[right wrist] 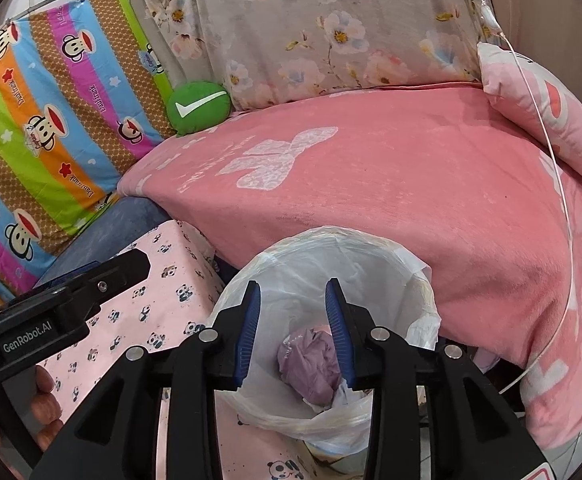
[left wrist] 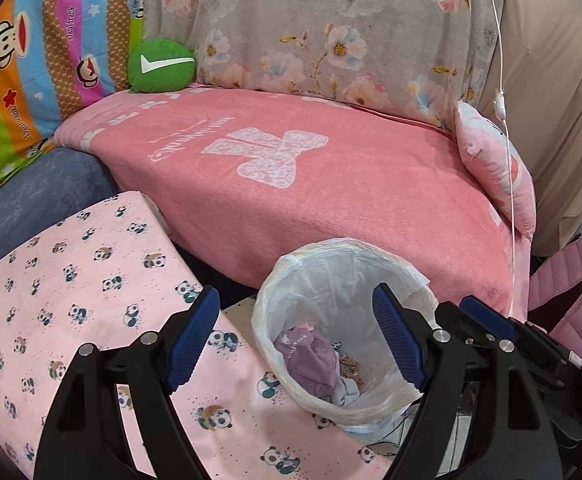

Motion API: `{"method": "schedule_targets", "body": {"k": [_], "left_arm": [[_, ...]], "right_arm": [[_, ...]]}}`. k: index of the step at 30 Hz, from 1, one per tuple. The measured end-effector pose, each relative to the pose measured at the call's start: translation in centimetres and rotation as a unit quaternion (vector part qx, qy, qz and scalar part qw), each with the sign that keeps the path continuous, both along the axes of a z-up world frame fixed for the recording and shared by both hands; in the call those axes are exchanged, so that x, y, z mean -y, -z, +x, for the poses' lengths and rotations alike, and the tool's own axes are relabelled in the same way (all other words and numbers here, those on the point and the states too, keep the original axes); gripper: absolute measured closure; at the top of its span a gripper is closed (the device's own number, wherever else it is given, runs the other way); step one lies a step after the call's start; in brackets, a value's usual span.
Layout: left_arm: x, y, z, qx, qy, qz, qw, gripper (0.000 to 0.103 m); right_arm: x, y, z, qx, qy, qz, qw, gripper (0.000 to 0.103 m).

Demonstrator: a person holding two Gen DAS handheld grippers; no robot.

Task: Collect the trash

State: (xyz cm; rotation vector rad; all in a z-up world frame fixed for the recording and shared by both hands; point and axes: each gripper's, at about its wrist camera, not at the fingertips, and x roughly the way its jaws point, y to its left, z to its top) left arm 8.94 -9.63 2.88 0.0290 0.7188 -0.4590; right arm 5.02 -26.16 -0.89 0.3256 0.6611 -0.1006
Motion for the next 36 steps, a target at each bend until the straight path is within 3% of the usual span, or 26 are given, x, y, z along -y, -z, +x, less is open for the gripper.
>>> {"method": "schedule_targets", "body": {"k": [6, 14, 21, 31, 36], "left_arm": [[-1.3, 0.2, -0.5, -0.002, -0.015, 0.003, 0.9999, 0.026], [-2.4, 0.5, -1.8, 0.009, -0.031, 0.017, 0.9993, 0.016], [-3.1, 1.0, -2.6, 0.005, -0.039, 0.029, 0.9988, 0.014], [-3.5, 1.6, -3.4, 0.001, -0.044, 0.046, 0.998, 0.013], [-3.4, 1.9, -3.9, 0.004, -0.048, 0.058, 0.9971, 0.01]], "right_arm": [[-1.4, -0.8, -0.6, -0.004, 0.0, -0.016, 1.0, 0.062], [-2.9, -0.9, -1.9, -0.029, -0.001, -0.023, 0.999, 0.061], [-3.8, -0.6, -2.8, -0.038, 0.007, -0.033, 0.999, 0.055], [-4.6, -0.3, -3.8, -0.053, 0.017, -0.051, 0.997, 0.053], [-4.8, -0.3, -4.3, -0.054, 0.023, -0.064, 0.996, 0.043]]}}
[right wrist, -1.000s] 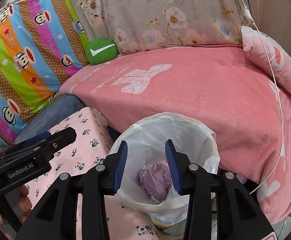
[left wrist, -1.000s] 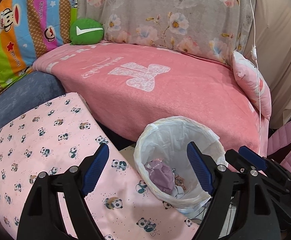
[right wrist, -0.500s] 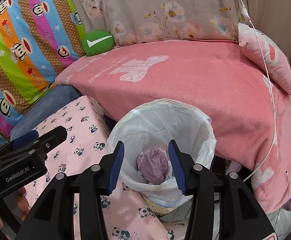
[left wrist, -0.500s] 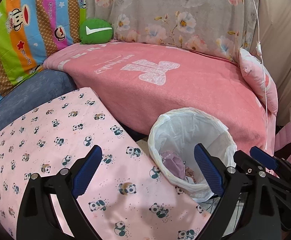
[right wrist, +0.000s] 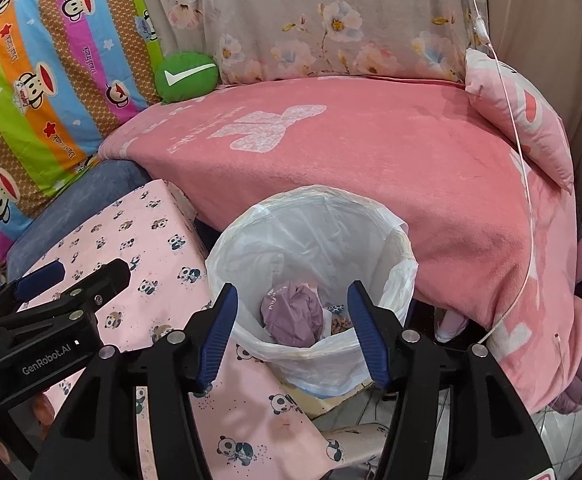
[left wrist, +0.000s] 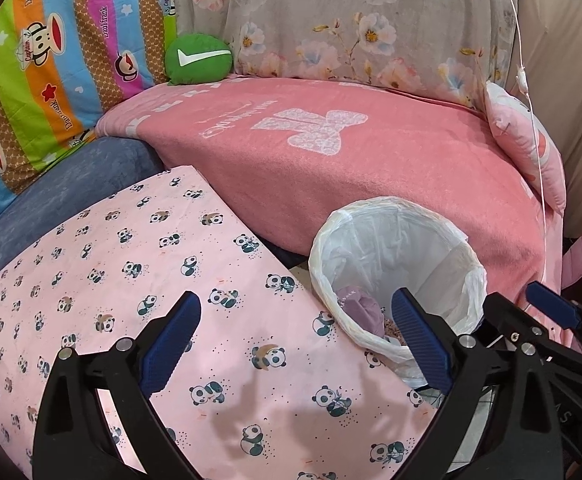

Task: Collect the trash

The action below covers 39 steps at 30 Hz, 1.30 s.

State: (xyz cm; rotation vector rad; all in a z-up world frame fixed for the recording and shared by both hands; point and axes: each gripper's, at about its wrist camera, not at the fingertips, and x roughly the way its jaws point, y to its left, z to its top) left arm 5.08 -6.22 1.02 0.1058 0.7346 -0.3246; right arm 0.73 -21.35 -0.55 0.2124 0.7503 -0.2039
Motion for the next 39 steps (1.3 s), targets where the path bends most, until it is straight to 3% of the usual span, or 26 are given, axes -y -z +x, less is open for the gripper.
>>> {"method": "schedule_targets", "body": {"k": [13, 20, 22, 39], "left_arm": [[-0.5, 0.2, -0.3, -0.005, -0.012, 0.0, 0.9999, 0.008], [-0.7, 0.1, -0.2, -0.006, -0.014, 0.0, 0.9999, 0.007], [-0.8, 0.0, -0.2, -0.006, -0.016, 0.0, 0.9999, 0.007], [-0.8, 0.3, -0.1, -0.008, -0.029, 0.006, 0.9995, 0.007]], "right_arm": [[0.3, -0.2, -0.4, -0.008, 0.013, -0.006, 1.0, 0.02], [0.3, 0.2, -0.5, -0.013, 0.018, -0.018, 1.0, 0.016], [0.4, 0.3, -0.6, -0.015, 0.019, -0.02, 1.0, 0.01], [0.3, 0.7, -0.9, -0.024, 0.016, -0.032, 0.999, 0.005]]}}
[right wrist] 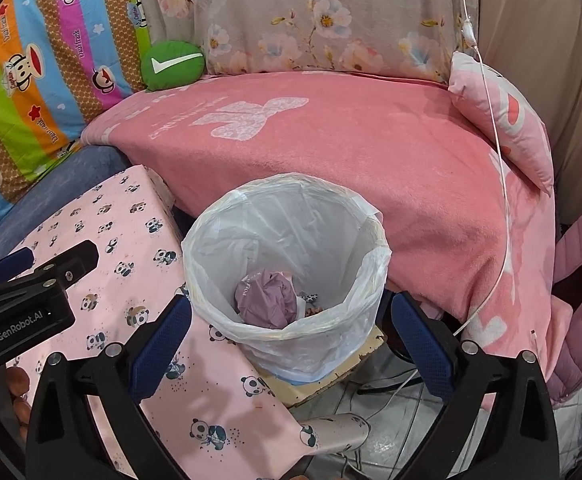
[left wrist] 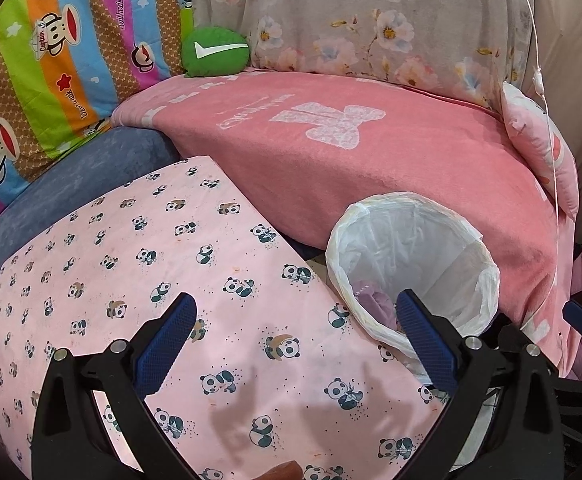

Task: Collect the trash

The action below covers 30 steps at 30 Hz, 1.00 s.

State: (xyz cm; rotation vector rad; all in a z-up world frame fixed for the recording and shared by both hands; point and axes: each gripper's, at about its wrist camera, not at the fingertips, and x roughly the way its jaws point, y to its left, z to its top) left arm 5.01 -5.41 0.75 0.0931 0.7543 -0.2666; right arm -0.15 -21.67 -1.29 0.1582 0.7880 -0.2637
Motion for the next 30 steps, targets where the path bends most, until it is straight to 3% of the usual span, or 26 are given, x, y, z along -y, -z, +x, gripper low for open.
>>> {"method": "schedule_targets", "body": {"k": [11, 30], "left_arm": [[0.3, 0.2, -0.5, 0.009, -0.002, 0.004, 0.9999, 0.007], [1.2, 1.0, -0.7, -0.012, 0.016, 0.01, 0.9997, 0.007]], "right_arm": [[0.1, 0.2, 0.0, -0.004, 0.0, -0.003, 1.0, 0.005], [0.8, 0.6, -0.4, -0.006, 0.007, -0.004, 1.0, 0.005]]}}
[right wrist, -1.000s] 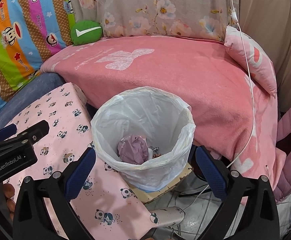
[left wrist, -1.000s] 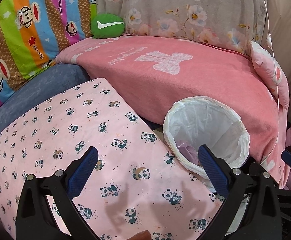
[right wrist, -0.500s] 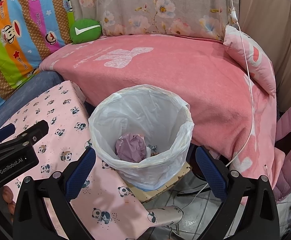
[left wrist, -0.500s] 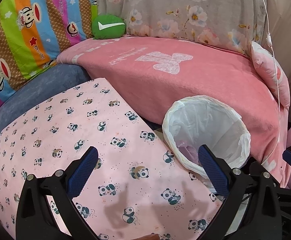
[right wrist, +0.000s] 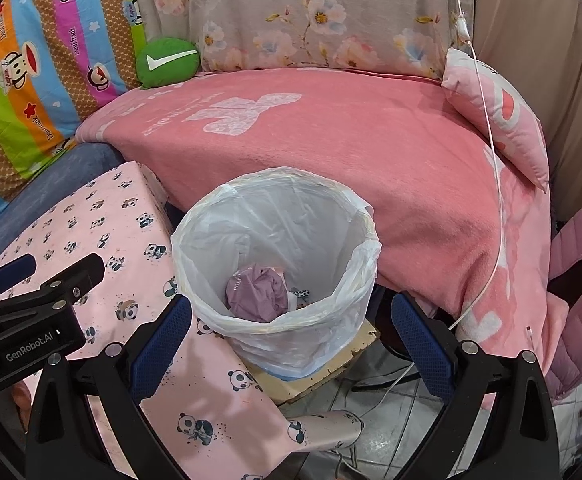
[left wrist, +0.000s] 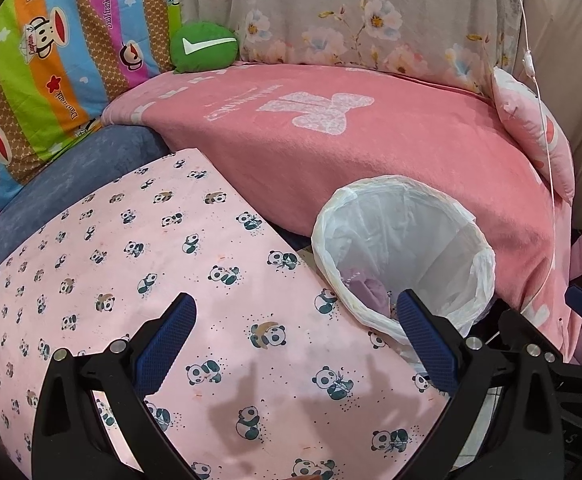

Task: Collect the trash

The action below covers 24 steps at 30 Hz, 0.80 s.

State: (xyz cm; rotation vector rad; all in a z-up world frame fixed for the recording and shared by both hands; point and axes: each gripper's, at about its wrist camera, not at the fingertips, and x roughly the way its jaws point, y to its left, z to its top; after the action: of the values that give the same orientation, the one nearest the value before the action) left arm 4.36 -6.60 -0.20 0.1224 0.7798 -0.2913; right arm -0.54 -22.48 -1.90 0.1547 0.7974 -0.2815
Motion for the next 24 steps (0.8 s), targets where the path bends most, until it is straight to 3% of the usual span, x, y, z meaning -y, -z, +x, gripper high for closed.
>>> {"method": "schedule_targets", "body": {"k": [8, 24], "left_arm": [[-0.33, 0.29, -0.18, -0.002, -0.018, -0.014, 0.9997, 0.007], [0.06, 0.7, -0.14, -0.017, -0.01, -0.008, 0.9998, 0.007]], "right_arm": [[0.31, 0.04, -0.12, -0.002, 0.004, 0.0, 1.0, 0.005], [0.38, 0.08, -0.12, -0.002, 0.005, 0.001, 1.0, 0.005]]}}
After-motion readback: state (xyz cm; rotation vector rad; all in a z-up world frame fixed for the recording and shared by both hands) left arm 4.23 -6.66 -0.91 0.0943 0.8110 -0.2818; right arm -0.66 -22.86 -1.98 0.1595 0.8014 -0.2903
